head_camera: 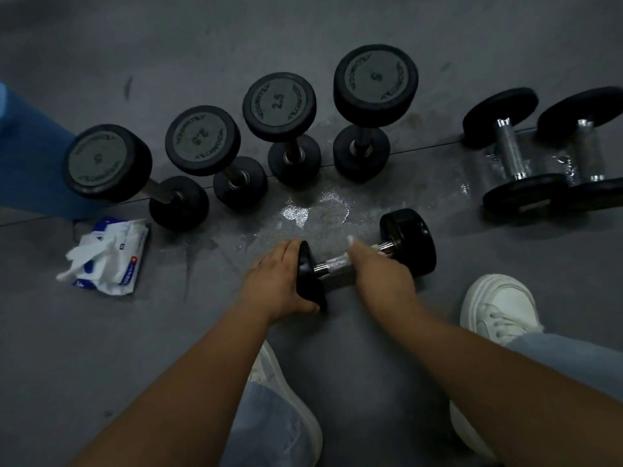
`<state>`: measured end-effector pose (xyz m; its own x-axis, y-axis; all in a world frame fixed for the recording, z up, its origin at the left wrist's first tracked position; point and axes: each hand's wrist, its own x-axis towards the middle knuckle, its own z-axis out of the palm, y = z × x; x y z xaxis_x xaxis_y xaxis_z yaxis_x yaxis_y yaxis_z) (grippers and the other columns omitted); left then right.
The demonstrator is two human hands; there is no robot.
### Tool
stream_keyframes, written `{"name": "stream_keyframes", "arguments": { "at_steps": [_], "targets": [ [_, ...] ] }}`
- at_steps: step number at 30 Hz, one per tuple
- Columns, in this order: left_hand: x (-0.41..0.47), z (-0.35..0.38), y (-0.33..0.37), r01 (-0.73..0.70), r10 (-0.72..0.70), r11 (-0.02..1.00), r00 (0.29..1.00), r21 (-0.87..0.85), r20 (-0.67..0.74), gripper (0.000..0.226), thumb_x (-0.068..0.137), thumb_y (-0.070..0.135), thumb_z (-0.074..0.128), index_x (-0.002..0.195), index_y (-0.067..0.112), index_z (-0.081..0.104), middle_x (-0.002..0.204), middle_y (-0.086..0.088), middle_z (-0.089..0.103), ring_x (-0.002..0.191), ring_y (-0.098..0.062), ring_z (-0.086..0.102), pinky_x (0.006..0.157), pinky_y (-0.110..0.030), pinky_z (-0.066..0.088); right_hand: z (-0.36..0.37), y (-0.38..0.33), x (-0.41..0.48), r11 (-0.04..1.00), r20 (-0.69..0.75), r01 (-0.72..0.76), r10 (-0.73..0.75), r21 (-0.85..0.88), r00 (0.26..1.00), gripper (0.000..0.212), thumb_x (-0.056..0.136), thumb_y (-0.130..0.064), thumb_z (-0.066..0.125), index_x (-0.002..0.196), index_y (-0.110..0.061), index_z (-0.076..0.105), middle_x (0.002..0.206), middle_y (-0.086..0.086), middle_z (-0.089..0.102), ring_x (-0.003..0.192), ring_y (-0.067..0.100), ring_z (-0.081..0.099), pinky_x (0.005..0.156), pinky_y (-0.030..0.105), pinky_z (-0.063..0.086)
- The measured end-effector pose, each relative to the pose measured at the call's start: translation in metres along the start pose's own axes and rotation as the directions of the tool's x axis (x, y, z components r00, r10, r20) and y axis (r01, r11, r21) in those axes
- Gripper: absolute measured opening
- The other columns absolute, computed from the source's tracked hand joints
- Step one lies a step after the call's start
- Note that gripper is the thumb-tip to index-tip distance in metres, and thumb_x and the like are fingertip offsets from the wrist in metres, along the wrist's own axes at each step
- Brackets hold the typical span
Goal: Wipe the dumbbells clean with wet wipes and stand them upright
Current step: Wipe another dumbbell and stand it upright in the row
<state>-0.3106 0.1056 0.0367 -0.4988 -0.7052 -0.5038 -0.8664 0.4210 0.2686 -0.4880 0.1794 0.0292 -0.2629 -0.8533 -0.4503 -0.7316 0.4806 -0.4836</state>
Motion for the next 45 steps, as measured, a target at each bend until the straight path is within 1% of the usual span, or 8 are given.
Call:
{"name": "stream_keyframes", "arguments": {
  "at_steps": [3,6,18,22,26,33,38,45],
  "targets": [
    [0.002,0.000,-0.001,-0.001,0.001,1.000,1.000,-0.007,0.012,0.123,0.053,0.052,0.086,0.152,0.022,0.020,0.154,0.002,0.030,0.135,-0.023,0.041,0.106,-0.037,0.038,0.012,-0.009,-0.019,0.984,0.151,0.160,-0.146,-0.082,0.978,0.043,0.102,-0.034,0.034,0.145,-0.040,0.032,0.135,0.004,0.056,0.110,0.035,0.061,0.091,0.039,0.049],
    [0.005,-0.001,-0.004,0.005,-0.005,1.000,1.000,-0.018,0.025,0.123,0.051,0.055,0.087,0.150,0.023,0.022,0.152,0.004,0.032,0.132,-0.024,0.044,0.103,-0.038,0.041,0.005,0.003,-0.006,0.999,-0.004,0.007,-0.007,-0.039,1.000,0.040,0.103,-0.034,0.030,0.142,-0.040,0.034,0.136,0.002,0.056,0.109,0.034,0.061,0.090,0.037,0.048],
    [0.016,-0.008,-0.009,0.013,-0.010,0.999,0.995,-0.031,0.097,0.127,0.051,0.055,0.088,0.152,0.023,0.019,0.152,0.003,0.032,0.130,-0.026,0.046,0.100,-0.036,0.043,0.006,0.015,-0.004,0.977,0.003,0.125,-0.126,-0.175,0.992,0.051,0.099,-0.021,0.037,0.146,-0.038,0.026,0.143,-0.009,0.048,0.104,0.030,0.063,0.079,0.032,0.049],
    [0.018,-0.008,-0.010,0.012,-0.007,0.998,0.994,-0.054,0.108,0.127,0.050,0.054,0.089,0.152,0.024,0.018,0.152,0.003,0.032,0.131,-0.026,0.045,0.102,-0.035,0.043,0.014,0.014,-0.002,0.935,0.059,0.162,-0.151,-0.315,0.987,0.067,0.094,-0.007,0.039,0.153,-0.028,0.014,0.159,-0.016,0.015,0.104,0.025,0.064,0.076,0.039,0.054],
    [0.020,-0.011,-0.010,0.006,0.000,0.999,0.994,-0.049,0.114,0.127,0.052,0.053,0.089,0.153,0.022,0.019,0.151,0.001,0.033,0.132,-0.024,0.044,0.102,-0.033,0.041,0.003,0.002,0.019,0.865,0.105,0.189,-0.158,-0.465,0.982,0.046,0.092,-0.007,0.044,0.136,-0.020,0.037,0.139,0.001,0.043,0.104,0.029,0.062,0.066,0.036,0.045],
    [0.023,-0.018,-0.011,-0.020,0.027,0.999,0.985,-0.045,0.171,0.103,0.045,0.060,0.087,0.131,0.028,0.041,0.125,0.005,0.054,0.108,-0.021,0.057,0.088,-0.033,0.048,-0.019,-0.018,0.055,0.698,0.379,0.283,-0.019,-0.658,0.925,0.032,0.088,-0.010,0.054,0.118,-0.018,0.063,0.123,0.006,0.061,0.112,0.028,0.060,0.086,0.038,0.048],
    [0.013,-0.005,-0.006,-0.007,0.079,0.970,0.953,-0.242,0.291,0.087,0.053,0.048,0.092,0.126,0.027,0.051,0.121,0.010,0.056,0.113,-0.016,0.056,0.096,-0.028,0.046,-0.026,0.000,0.045,0.718,0.511,0.366,-0.017,-0.592,0.859,0.030,0.085,-0.017,0.060,0.115,-0.024,0.062,0.120,0.005,0.061,0.109,0.028,0.059,0.090,0.038,0.050],
    [-0.011,-0.002,0.006,-0.063,0.078,0.981,0.994,-0.182,0.077,0.098,0.066,0.053,0.077,0.146,0.019,0.032,0.142,-0.005,0.043,0.131,-0.024,0.045,0.103,-0.030,0.040,0.025,0.023,-0.014,0.994,0.077,0.036,-0.028,-0.103,0.997,0.055,0.092,-0.007,0.042,0.145,-0.023,0.032,0.153,-0.002,0.027,0.116,0.032,0.055,0.091,0.043,0.050]
  ]
}}
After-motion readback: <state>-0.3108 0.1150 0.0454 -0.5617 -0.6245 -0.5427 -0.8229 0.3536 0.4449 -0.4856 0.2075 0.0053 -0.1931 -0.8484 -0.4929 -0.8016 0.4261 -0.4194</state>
